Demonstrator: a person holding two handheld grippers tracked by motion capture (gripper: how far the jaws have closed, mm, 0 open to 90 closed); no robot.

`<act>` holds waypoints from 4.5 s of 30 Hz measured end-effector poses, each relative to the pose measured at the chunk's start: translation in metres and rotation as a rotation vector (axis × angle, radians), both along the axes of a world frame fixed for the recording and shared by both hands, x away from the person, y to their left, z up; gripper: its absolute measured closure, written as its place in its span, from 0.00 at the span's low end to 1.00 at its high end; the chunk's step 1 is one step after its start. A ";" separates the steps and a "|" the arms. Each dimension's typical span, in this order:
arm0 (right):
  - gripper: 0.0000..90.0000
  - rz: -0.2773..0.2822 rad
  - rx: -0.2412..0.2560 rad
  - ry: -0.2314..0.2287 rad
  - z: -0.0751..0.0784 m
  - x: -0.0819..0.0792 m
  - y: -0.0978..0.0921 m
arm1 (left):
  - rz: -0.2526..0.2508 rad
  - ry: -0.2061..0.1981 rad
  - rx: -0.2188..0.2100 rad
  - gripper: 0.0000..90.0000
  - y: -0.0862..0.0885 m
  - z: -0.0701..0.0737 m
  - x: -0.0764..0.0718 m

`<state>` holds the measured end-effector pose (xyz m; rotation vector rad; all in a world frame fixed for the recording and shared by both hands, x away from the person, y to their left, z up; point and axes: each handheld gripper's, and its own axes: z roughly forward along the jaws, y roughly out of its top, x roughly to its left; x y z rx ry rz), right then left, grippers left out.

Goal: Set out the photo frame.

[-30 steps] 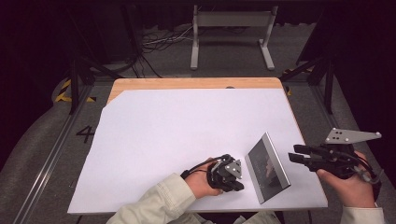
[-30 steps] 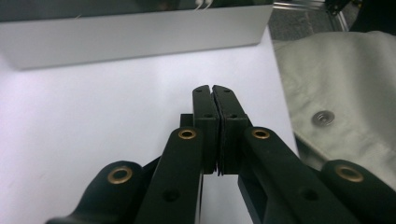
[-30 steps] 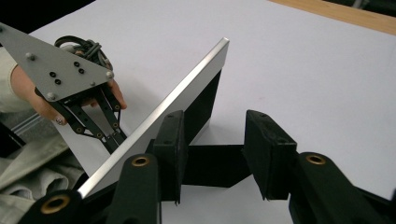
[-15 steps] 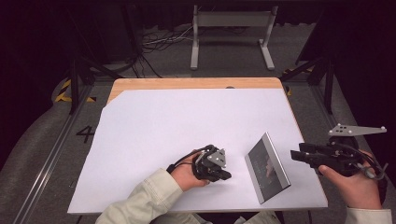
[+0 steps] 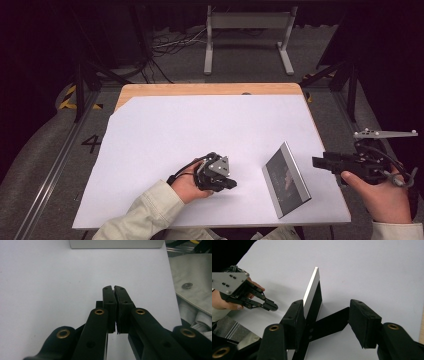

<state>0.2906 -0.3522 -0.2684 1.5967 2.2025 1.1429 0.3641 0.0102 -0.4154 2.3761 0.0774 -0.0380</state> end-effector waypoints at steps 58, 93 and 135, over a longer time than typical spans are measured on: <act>0.47 0.023 -0.142 0.237 -0.010 0.015 0.047 | 0.073 0.014 0.037 0.95 0.008 -0.005 0.014; 0.63 0.074 -0.168 0.325 -0.042 0.029 0.066 | 0.071 0.010 0.039 0.95 0.009 -0.005 0.013; 0.93 0.072 -0.285 0.324 -0.026 0.027 0.065 | 0.080 0.017 0.034 0.96 0.011 -0.007 0.014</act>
